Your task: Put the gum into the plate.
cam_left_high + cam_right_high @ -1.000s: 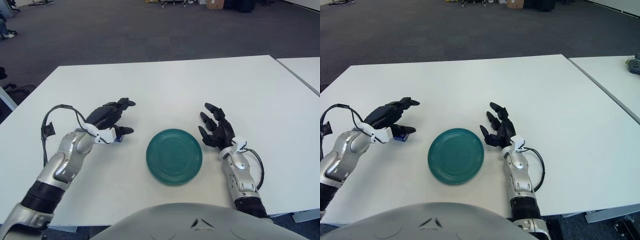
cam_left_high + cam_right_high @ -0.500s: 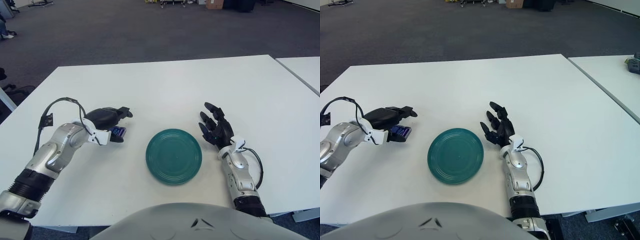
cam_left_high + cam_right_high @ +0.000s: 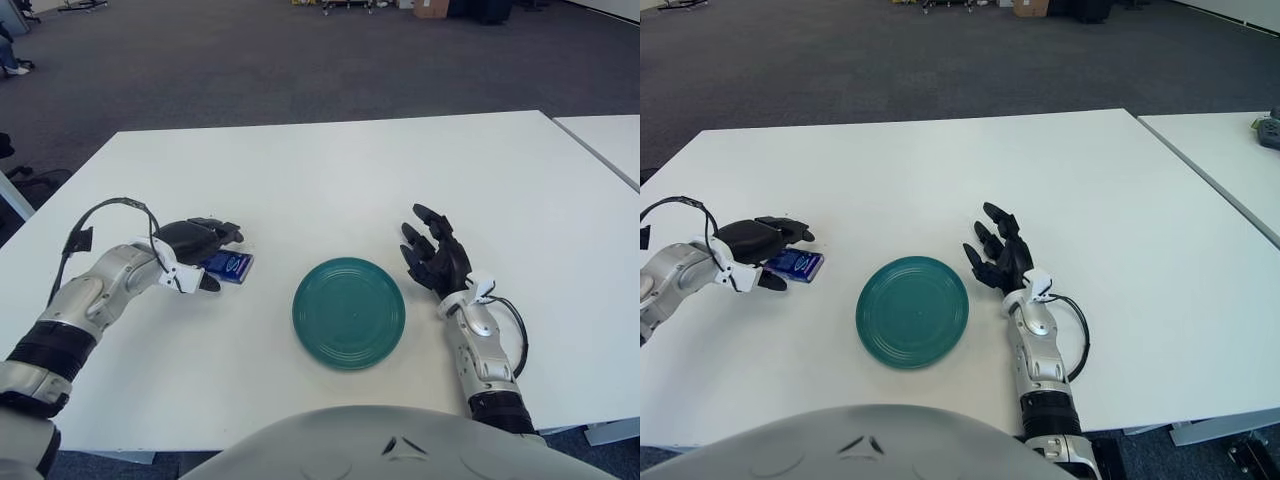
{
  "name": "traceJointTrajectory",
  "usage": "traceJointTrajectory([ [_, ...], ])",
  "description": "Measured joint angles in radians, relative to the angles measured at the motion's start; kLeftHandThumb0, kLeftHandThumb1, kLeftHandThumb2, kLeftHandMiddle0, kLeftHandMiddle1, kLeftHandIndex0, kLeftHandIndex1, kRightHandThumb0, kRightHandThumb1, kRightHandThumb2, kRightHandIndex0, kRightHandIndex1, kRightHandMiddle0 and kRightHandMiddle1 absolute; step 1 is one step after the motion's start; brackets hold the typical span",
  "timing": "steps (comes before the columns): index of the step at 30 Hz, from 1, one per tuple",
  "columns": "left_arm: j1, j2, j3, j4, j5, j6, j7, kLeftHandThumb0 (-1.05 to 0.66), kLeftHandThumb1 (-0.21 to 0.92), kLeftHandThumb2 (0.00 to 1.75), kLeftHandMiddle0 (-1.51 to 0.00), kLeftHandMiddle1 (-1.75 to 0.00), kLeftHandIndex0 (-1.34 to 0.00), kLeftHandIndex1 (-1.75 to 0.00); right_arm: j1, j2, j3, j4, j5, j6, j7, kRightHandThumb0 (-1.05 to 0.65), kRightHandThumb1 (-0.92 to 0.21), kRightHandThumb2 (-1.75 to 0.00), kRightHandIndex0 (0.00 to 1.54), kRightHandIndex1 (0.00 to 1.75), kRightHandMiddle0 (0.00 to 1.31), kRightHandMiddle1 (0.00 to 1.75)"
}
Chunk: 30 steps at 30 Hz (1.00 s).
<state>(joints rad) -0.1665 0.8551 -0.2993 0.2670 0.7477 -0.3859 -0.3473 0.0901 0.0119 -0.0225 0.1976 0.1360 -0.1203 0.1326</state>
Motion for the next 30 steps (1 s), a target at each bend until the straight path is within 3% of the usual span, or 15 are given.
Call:
traceJointTrajectory([
  [15,-0.032,-0.017,-0.045,0.12,0.077,0.019,0.071,-0.93,0.92,0.12,-0.09,0.0,0.0,-0.78,0.007,-0.004,-0.028,-0.018,0.044,0.028,0.032,-0.58,-0.44,-0.68,0.36,0.0,0.0,0.6],
  [22,-0.049,-0.038,-0.053,0.151,0.054,0.031,0.074,-0.91,0.92,0.1,-0.12,-0.01,0.0,-0.89,0.007,-0.004,-0.037,-0.018,0.052,0.031,0.041,-0.59,-0.44,-0.68,0.35,0.0,0.0,0.58],
  [27,-0.062,-0.058,-0.055,0.193,0.024,0.021,0.088,-0.74,0.87,0.07,-0.26,-0.09,-0.08,-1.08,0.006,-0.005,-0.047,-0.018,0.063,0.035,0.041,-0.58,-0.44,-0.69,0.37,0.01,0.0,0.6],
  [30,-0.069,-0.066,-0.055,0.212,0.003,0.02,0.09,-0.61,0.8,0.14,-0.17,-0.54,-0.12,-1.2,0.006,-0.005,-0.052,-0.018,0.071,0.036,0.042,-0.55,-0.44,-0.7,0.38,0.02,0.0,0.62],
])
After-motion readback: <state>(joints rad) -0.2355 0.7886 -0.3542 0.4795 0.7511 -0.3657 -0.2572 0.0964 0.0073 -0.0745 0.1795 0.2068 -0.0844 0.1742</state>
